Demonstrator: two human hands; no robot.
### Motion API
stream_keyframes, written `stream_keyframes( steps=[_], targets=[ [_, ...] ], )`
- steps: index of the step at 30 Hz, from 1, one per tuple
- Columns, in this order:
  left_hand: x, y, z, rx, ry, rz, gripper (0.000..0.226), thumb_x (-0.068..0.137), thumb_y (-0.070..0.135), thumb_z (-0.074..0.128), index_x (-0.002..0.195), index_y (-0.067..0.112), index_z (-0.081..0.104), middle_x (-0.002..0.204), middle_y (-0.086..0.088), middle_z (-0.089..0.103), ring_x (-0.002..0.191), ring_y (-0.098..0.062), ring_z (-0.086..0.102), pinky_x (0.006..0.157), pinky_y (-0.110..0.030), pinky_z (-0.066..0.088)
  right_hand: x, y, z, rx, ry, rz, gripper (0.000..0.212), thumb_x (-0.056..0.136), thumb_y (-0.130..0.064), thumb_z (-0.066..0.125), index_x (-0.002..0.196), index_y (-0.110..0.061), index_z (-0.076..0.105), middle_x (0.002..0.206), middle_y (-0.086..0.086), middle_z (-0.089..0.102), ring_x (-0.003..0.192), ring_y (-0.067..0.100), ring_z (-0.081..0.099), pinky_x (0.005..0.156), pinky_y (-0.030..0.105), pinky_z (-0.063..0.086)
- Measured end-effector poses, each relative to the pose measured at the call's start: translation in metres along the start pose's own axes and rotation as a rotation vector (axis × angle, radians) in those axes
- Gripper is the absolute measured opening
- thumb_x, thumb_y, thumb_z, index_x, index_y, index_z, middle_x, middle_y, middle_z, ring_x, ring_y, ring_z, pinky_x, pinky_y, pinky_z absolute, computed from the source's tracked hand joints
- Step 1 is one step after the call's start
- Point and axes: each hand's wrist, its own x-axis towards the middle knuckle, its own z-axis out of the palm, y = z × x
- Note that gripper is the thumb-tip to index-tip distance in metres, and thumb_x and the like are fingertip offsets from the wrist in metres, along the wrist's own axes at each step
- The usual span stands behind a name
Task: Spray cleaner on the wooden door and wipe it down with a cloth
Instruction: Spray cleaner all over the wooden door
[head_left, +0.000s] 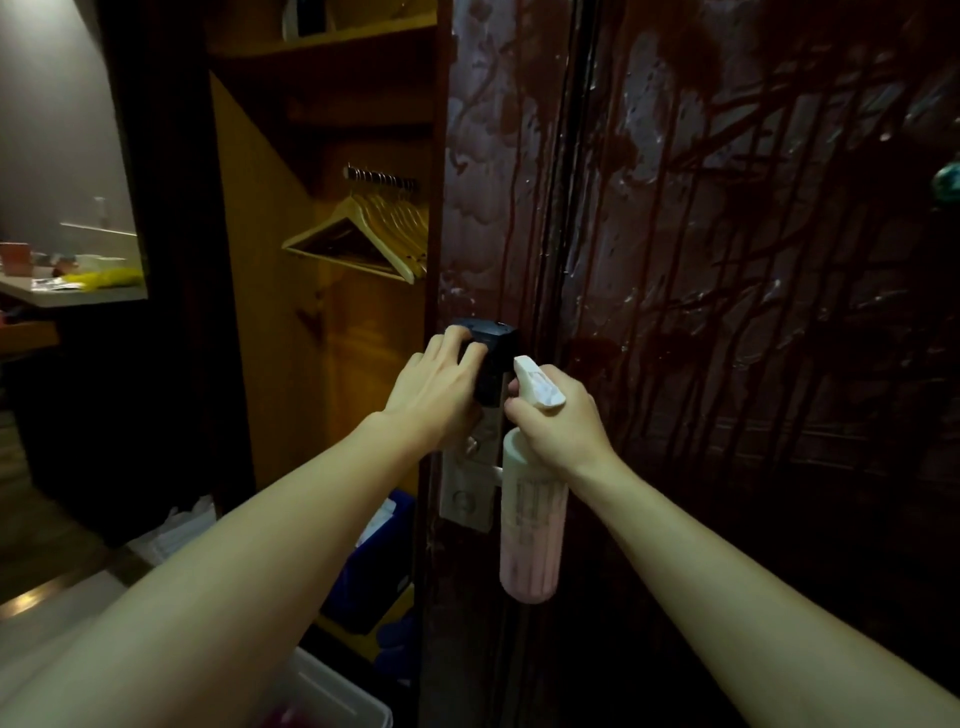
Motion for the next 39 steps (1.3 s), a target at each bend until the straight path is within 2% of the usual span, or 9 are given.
stream_keyframes(
  steps=[2, 6, 12, 15, 19, 25, 29, 32, 39],
  targets=[
    [0.004, 0.001, -0.002, -0.012, 0.019, 0.007, 0.070, 0.081, 0.032, 0.066, 0.139, 0.012, 0.032, 0.142, -0.013, 0.028, 0.123, -0.031, 0.036, 0.085, -0.037, 0.041, 0.003, 0.000, -0.002, -0.038, 0.084, -0.006, 0.002, 0.079, -0.015, 0.064, 0.080, -0.017, 0.064, 0.076, 0.000, 0.065, 0.078, 0.021, 0.062, 0.068, 0.033, 0.047],
    [0.014, 0.003, -0.002, 0.041, 0.082, 0.035, 0.071, 0.079, 0.030, 0.071, 0.137, 0.011, 0.036, 0.141, -0.014, 0.033, 0.123, -0.031, 0.039, 0.088, -0.038, 0.042, 0.006, 0.001, -0.014, -0.078, 0.205, 0.033, 0.019, 0.077, -0.023, 0.063, 0.062, -0.023, 0.052, 0.063, -0.006, 0.057, 0.072, 0.022, 0.059, 0.066, 0.036, 0.046],
    [0.028, 0.030, -0.002, 0.007, 0.129, 0.098, 0.063, 0.084, 0.030, 0.066, 0.137, 0.011, 0.040, 0.142, -0.015, 0.035, 0.129, -0.033, 0.036, 0.103, -0.045, 0.031, 0.000, 0.008, -0.042, -0.064, 0.262, 0.064, 0.005, 0.079, -0.019, 0.064, 0.084, -0.018, 0.065, 0.073, -0.004, 0.064, 0.076, 0.015, 0.061, 0.065, 0.028, 0.045],
    [0.033, 0.041, 0.001, -0.002, 0.147, 0.124, 0.062, 0.078, 0.027, 0.071, 0.133, 0.010, 0.045, 0.140, -0.017, 0.039, 0.125, -0.034, 0.041, 0.100, -0.046, 0.035, -0.003, 0.010, -0.052, -0.104, 0.302, 0.069, 0.004, 0.076, -0.025, 0.063, 0.078, -0.022, 0.063, 0.072, -0.005, 0.064, 0.077, 0.018, 0.062, 0.070, 0.035, 0.050],
    [0.037, 0.072, 0.001, -0.090, 0.130, 0.191, 0.066, 0.080, 0.026, 0.064, 0.138, 0.011, 0.038, 0.147, -0.016, 0.027, 0.133, -0.034, 0.029, 0.106, -0.045, 0.027, -0.015, 0.017, -0.077, -0.144, 0.389, 0.112, 0.013, 0.067, -0.036, 0.054, 0.065, -0.024, 0.056, 0.066, -0.005, 0.061, 0.074, 0.021, 0.062, 0.071, 0.042, 0.053],
    [0.044, 0.116, 0.006, -0.100, 0.165, 0.266, 0.064, 0.073, 0.026, 0.068, 0.131, 0.011, 0.044, 0.137, -0.016, 0.036, 0.123, -0.035, 0.038, 0.099, -0.045, 0.034, -0.039, 0.032, -0.117, -0.137, 0.489, 0.145, 0.006, 0.078, -0.019, 0.064, 0.083, -0.021, 0.065, 0.074, -0.006, 0.065, 0.076, 0.012, 0.062, 0.070, 0.034, 0.052],
    [0.047, 0.141, 0.010, -0.134, 0.220, 0.315, 0.062, 0.067, 0.018, 0.071, 0.124, 0.010, 0.049, 0.135, -0.019, 0.040, 0.123, -0.037, 0.039, 0.097, -0.048, 0.037, -0.050, 0.042, -0.141, -0.206, 0.535, 0.177, 0.001, 0.077, -0.021, 0.062, 0.076, -0.021, 0.062, 0.071, -0.006, 0.064, 0.076, 0.017, 0.063, 0.073, 0.039, 0.053],
    [0.048, 0.159, 0.012, -0.152, 0.244, 0.353, 0.062, 0.063, 0.015, 0.074, 0.120, 0.010, 0.052, 0.134, -0.020, 0.042, 0.122, -0.038, 0.041, 0.095, -0.050, 0.040, -0.059, 0.048, -0.160, -0.244, 0.583, 0.206, 0.009, 0.077, -0.023, 0.060, 0.070, -0.018, 0.059, 0.067, -0.004, 0.062, 0.076, 0.021, 0.062, 0.072, 0.041, 0.052],
    [0.051, 0.202, 0.012, -0.181, 0.278, 0.429, 0.059, 0.064, 0.010, 0.075, 0.119, 0.009, 0.055, 0.133, -0.021, 0.044, 0.122, -0.038, 0.041, 0.100, -0.053, 0.035, -0.087, 0.066, -0.197, -0.185, 0.610, 0.270, 0.006, 0.078, -0.017, 0.066, 0.081, -0.022, 0.065, 0.069, -0.007, 0.063, 0.068, 0.011, 0.061, 0.063, 0.028, 0.048]
  ],
)
